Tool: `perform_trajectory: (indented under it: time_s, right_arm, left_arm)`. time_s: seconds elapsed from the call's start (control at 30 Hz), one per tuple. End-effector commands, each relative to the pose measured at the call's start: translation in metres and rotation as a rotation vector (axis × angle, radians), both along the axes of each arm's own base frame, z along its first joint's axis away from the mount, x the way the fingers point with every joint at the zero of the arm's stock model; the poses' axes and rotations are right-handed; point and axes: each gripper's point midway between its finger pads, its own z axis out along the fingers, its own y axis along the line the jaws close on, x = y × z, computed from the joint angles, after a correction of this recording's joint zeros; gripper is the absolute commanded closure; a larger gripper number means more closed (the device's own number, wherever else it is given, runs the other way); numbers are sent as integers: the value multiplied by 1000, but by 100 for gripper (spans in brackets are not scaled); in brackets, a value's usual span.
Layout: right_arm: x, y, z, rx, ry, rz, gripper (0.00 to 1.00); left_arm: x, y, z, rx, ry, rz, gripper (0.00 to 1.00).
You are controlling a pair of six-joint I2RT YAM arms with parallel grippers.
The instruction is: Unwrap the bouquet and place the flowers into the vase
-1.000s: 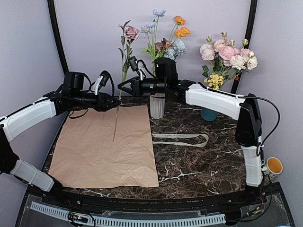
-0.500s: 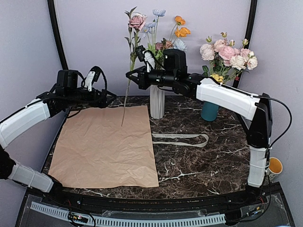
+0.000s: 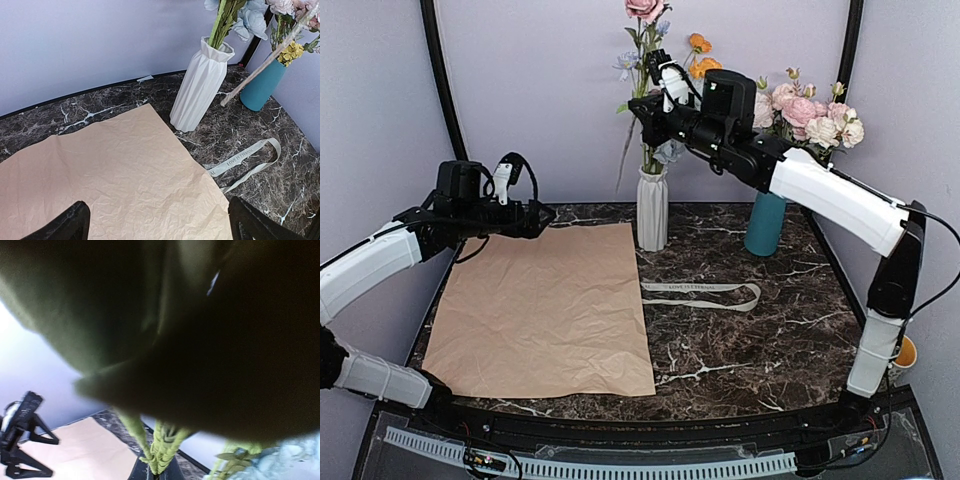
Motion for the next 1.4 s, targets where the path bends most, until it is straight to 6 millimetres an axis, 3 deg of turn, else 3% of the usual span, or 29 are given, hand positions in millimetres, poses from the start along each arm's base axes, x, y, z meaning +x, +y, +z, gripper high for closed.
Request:
perform_trajectory:
  time_s: [0.0, 0.27, 0.57, 1.13, 1.37]
  right_arm:
    - [27, -36, 29, 12, -79, -168, 100]
    - [54, -53, 40, -3, -114, -255, 100]
    - [74, -56, 30, -35, -120, -294, 100]
    - [108, -49, -45, -100, -14, -319, 100]
    - [121, -36, -73, -67, 51, -278, 100]
  left_arm:
    - [-5, 2, 11, -8, -37, 1, 1]
    - [-11, 5, 9, 16, -31, -4, 1]
    - [-18, 13, 4, 50, -30, 6, 2]
    - [-16, 12, 2, 77, -24, -9, 2]
    - [-16, 12, -1, 83, -17, -9, 2]
